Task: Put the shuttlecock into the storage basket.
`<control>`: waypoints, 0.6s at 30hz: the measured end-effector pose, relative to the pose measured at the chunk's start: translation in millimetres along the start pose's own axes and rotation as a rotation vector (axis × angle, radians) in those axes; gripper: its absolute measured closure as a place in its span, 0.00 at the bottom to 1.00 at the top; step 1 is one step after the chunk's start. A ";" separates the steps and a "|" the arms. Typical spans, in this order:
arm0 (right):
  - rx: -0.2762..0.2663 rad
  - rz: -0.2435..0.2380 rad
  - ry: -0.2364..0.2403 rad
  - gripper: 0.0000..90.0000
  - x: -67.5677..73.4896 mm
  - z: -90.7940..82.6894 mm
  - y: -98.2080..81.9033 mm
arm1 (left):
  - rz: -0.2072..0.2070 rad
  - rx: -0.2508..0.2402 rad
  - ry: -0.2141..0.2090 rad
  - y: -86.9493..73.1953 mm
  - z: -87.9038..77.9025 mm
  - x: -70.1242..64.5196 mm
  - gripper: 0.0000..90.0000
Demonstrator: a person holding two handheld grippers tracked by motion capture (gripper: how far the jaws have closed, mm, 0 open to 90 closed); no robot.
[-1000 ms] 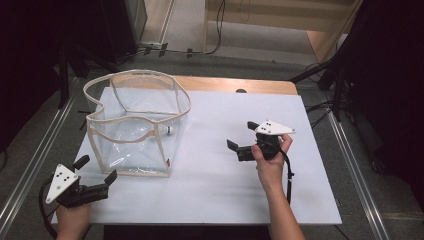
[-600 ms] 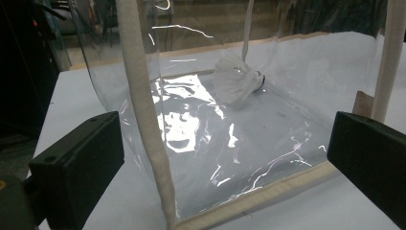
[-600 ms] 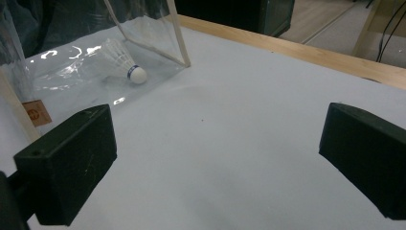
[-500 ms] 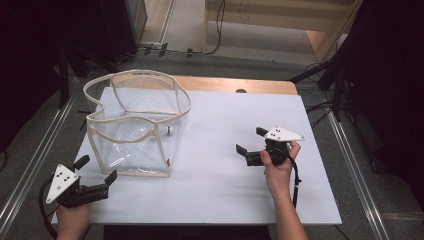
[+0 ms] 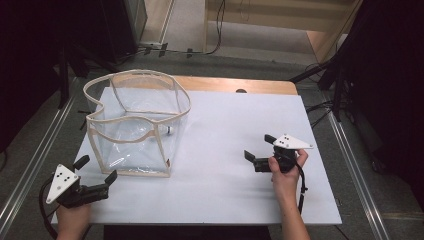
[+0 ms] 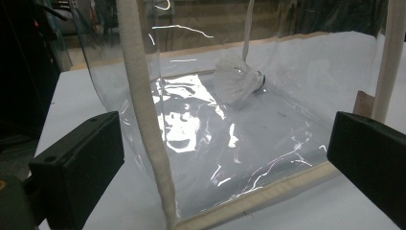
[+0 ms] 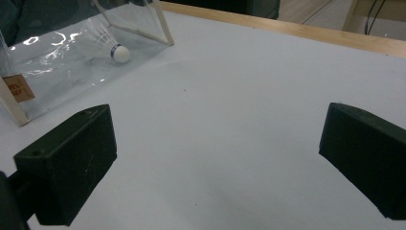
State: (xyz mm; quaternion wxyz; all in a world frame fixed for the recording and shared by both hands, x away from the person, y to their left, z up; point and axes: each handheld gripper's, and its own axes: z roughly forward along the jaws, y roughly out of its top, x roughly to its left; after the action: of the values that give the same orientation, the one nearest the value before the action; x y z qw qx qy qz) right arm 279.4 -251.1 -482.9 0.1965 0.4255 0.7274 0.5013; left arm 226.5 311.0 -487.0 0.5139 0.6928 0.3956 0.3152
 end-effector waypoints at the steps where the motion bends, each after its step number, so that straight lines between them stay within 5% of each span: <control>1: -0.001 0.001 -0.005 0.00 -1.1 -1.3 -1.4 | 0.000 0.000 0.000 0.0 0.0 0.0 0.00; 18: 0.010 0.030 -0.039 0.00 -12.5 -22.6 -17.8 | -0.002 -0.003 -0.002 -0.1 -0.1 0.3 0.00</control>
State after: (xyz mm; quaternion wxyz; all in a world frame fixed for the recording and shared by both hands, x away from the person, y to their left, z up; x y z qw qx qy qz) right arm 262.8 -276.5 -491.1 0.2012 0.4470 0.7194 0.4921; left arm 226.5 311.3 -487.0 0.5156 0.6921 0.3953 0.3145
